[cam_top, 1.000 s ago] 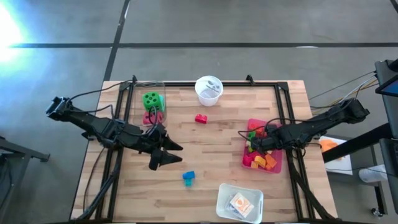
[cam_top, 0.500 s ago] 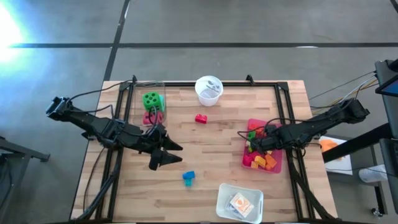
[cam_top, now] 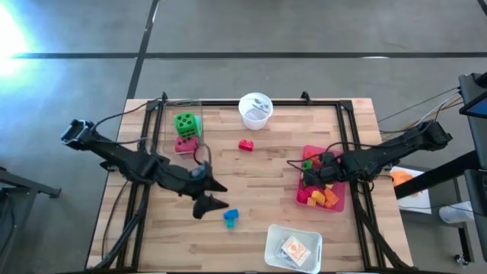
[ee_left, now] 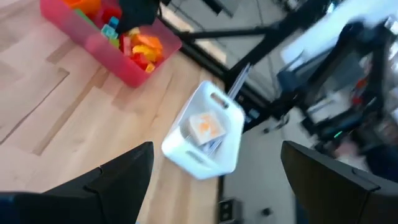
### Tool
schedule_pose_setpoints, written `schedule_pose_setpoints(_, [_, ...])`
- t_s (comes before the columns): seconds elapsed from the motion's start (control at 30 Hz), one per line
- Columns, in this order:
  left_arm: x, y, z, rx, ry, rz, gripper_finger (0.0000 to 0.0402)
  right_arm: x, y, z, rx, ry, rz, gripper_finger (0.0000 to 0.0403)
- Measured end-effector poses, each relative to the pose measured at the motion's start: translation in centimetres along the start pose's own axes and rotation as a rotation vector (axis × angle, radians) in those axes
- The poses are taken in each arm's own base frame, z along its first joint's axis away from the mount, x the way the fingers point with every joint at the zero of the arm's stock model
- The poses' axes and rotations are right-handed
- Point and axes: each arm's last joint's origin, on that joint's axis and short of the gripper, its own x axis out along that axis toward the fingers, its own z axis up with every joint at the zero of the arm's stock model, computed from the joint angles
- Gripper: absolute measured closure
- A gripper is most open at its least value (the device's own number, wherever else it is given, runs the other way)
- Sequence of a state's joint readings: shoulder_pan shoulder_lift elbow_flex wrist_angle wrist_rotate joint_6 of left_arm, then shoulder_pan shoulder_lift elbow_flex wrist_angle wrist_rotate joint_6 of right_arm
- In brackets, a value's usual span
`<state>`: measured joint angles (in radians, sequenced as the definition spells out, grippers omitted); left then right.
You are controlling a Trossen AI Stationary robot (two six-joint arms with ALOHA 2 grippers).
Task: Pick & Place Toys
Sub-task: Put the dark blue game piece into the pink bin
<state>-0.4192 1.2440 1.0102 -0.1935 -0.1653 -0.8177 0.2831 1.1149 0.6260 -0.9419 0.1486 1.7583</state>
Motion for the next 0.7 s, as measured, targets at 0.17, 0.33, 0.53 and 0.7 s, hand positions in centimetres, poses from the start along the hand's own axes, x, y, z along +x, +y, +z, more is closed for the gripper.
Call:
schedule_pose_setpoints(0.17, [1.8, -0.4, -1.4, 0.156, 0.066, 0.020, 0.0046, -1.6, 1.3, 0.0, -0.053, 0.010, 0.068, 0.0090])
schedule_pose_setpoints(0.33, [3.5, 0.1, -3.0, 0.265, 0.159, 0.081, 0.0046, -3.3, 2.4, 0.1, -0.118, 0.008, 0.134, 0.0090])
schedule_pose_setpoints(0.53, [5.9, 2.1, -5.4, 0.305, 0.318, 0.226, 0.0046, -4.8, 3.3, 0.0, -0.163, -0.006, 0.195, 0.0090])
schedule_pose_setpoints(0.7, [8.3, 3.6, -7.5, 0.259, 0.398, 0.319, 0.0046, -5.8, 3.8, -0.2, -0.177, -0.065, 0.240, 0.0090])
